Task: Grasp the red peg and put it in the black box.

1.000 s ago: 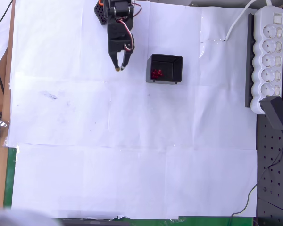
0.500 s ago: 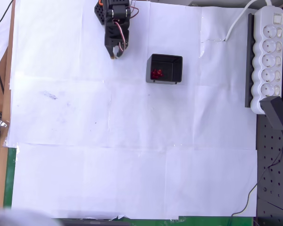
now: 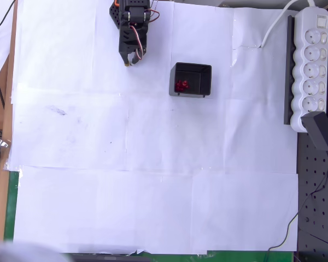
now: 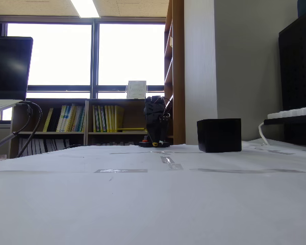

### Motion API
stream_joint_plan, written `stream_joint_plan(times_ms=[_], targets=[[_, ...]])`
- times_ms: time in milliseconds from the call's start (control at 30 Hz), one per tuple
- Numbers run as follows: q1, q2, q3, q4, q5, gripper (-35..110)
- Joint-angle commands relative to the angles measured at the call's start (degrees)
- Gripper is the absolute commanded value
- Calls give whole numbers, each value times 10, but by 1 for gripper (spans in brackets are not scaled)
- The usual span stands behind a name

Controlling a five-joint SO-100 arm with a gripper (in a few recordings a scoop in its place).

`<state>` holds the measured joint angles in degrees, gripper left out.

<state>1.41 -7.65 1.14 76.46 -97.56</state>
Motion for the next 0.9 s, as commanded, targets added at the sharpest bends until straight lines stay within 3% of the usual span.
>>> stream_joint_plan(times_ms=[0, 867], targets=[[-8, -53, -46, 44, 126, 0], [-38, -53, -46, 53, 120, 0]])
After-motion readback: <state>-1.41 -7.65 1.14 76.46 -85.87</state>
